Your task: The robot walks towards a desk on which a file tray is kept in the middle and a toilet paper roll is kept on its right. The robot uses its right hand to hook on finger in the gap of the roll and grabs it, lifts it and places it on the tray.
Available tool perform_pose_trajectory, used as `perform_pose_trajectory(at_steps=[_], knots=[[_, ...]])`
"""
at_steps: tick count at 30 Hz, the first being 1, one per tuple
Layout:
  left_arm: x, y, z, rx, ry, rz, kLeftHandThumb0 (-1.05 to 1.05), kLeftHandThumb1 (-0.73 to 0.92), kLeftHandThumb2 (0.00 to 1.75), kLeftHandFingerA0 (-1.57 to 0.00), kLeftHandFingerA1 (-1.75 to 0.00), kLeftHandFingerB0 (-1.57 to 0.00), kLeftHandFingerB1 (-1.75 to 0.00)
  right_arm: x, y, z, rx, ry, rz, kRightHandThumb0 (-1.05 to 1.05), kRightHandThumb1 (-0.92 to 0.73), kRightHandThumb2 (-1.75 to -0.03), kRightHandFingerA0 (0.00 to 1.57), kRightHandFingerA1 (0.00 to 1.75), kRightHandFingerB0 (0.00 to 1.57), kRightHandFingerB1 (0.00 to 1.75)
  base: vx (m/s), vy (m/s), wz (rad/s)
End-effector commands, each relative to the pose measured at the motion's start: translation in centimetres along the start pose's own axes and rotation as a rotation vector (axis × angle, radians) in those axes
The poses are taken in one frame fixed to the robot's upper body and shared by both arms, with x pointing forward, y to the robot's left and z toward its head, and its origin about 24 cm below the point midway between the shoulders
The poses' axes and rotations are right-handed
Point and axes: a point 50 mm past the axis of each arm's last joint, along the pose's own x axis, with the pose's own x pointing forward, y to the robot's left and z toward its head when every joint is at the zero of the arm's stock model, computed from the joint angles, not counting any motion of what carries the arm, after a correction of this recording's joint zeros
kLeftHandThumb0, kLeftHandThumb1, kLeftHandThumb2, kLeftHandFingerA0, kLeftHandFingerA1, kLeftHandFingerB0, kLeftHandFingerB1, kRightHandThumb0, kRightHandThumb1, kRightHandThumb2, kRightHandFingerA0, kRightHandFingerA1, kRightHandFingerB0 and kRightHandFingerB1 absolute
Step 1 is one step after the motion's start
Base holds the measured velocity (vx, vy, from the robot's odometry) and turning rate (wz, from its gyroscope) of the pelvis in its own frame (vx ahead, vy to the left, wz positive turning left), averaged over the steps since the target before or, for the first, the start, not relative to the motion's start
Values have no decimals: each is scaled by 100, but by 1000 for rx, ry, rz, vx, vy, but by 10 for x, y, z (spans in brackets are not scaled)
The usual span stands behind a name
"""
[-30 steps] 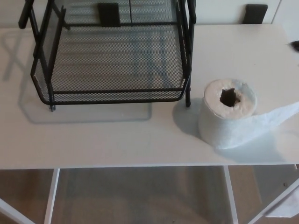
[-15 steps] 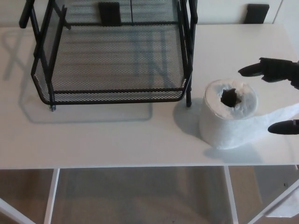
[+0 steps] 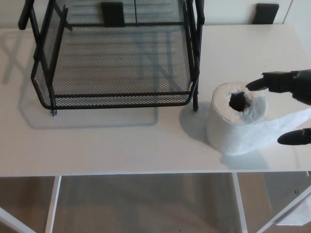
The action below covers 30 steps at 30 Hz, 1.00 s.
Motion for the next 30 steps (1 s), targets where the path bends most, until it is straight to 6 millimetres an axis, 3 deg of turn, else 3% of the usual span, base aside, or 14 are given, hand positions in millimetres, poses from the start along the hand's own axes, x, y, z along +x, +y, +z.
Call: perform_pose_trajectory(at_steps=[1,9,10,11,13,14,15,18,19,21,22,25,26,30], knots=[[-1,7,3,38,5,39,-91,70,116,-52,-88,0,-58,2,0,6,-63,-20,-1,-75,-50,-88,15,51,6,41,0,0,0],[-1,7,5,101,13,48,-93,72,117,-61,-96,-6,-58,6,9,10,-38,-70,3,-69,-63,-59,19,48,12,30,0,0,0],[-1,7,6,74,8,34,-91,92,68,-37,-97,-4,-61,6,9,11,-39,-80,3,-73,-49,-86,15,54,5,40,0,0,0],[-1,7,6,38,3,19,-93,70,115,-41,-84,-2,-55,7,10,11,-35,-84,4,-71,-49,-86,16,54,5,40,0,0,0],[-1,7,9,37,-4,18,-93,70,115,-41,-84,-2,-55,6,9,10,-34,-84,-1,-71,-49,-86,16,54,5,40,0,0,0],[-1,8,9,49,-4,22,-91,92,67,-34,-93,-3,-60,7,9,10,-39,-81,1,-71,-49,-86,15,54,5,41,0,0,0],[0,7,7,20,3,31,-91,68,113,-46,-85,0,-56,8,10,11,-43,-73,10,-71,-48,-85,14,52,5,41,0,0,0],[1,7,8,13,6,34,-91,68,112,-38,-80,-1,-54,9,12,10,-71,-57,21,-71,-49,-86,15,52,5,41,0,0,0],[1,8,8,50,4,32,-88,90,69,-27,-81,-4,-59,9,13,10,-68,-55,31,-70,-50,-84,15,51,7,41,0,0,0],[1,8,9,43,0,19,-93,70,115,-40,-83,-2,-55,11,16,8,-77,-45,45,-70,-50,-84,16,51,7,42,0,0,0],[0,8,11,51,2,24,-93,88,72,-29,-86,-6,-62,11,17,7,-97,-28,57,-71,-50,-86,15,51,5,41,0,0,0],[0,8,12,38,3,29,-88,90,66,-30,-92,-6,-61,12,20,6,-114,-19,70,-69,-50,-85,16,51,6,41,0,0,0],[0,8,12,45,-5,26,-92,68,113,-45,-85,-1,-56,13,20,6,-117,-22,70,-69,-49,-85,17,52,8,41,0,0,0],[1,8,13,36,-2,27,-93,68,111,-47,-86,0,-55,17,26,9,-113,-33,88,-69,-49,-85,20,53,8,42,0,0,0]])
